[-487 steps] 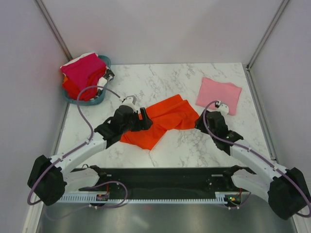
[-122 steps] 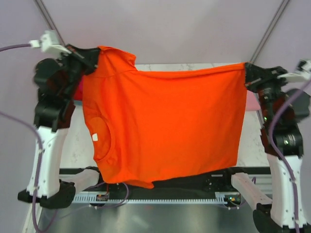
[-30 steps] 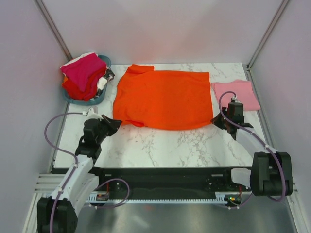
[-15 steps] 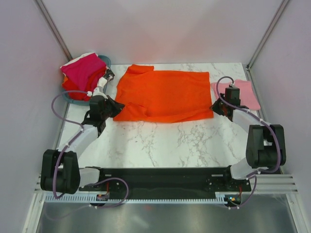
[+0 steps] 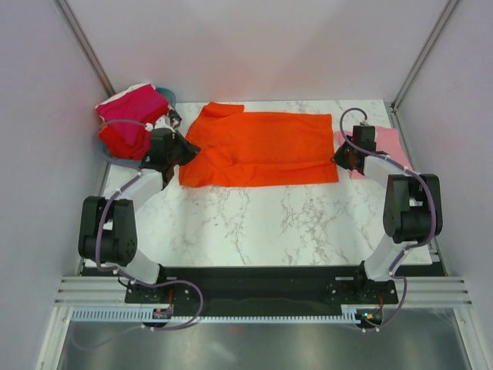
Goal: Fold and stack the t-shirts
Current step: Fold the tshirt
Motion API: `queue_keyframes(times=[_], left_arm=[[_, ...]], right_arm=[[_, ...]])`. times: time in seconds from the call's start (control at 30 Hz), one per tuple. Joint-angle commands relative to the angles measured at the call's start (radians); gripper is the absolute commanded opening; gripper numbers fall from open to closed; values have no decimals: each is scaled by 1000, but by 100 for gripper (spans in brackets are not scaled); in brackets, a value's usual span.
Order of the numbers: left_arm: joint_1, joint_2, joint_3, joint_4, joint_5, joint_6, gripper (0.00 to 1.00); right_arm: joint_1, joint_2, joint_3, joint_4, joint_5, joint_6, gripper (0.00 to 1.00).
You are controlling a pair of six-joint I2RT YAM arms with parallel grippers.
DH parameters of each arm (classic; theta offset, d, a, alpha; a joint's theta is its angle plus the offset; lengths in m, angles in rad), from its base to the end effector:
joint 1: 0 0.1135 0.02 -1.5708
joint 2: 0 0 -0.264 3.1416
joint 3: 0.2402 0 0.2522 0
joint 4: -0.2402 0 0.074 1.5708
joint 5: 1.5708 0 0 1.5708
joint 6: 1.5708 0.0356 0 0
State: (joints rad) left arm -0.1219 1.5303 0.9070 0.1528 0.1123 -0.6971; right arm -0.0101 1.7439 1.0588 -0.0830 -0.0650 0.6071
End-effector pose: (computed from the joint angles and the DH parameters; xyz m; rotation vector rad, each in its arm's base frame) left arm 0.3377 -0.0454 0.2334 -0.5250 2.0296 -0.6197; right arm 0.3719 -0.0014 0.1889 0.6878 2.2649 0.3689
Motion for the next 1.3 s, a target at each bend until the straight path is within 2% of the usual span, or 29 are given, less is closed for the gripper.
queue_keyframes(times=[0.0, 0.3, 0.87, 1.27], left_arm=[[-1, 66, 79, 21, 23, 44, 2], [-1, 159, 199, 13, 70, 39, 2], [-1, 151, 230, -6, 33, 56, 2], [-1, 237, 293, 4, 27, 68, 2]], right_arm=[[2, 32, 63, 6, 30, 11, 0], [2, 68, 89, 6, 59, 10, 0], [2, 20, 47, 60, 113, 31, 0], [2, 92, 67, 87, 96, 45, 0]])
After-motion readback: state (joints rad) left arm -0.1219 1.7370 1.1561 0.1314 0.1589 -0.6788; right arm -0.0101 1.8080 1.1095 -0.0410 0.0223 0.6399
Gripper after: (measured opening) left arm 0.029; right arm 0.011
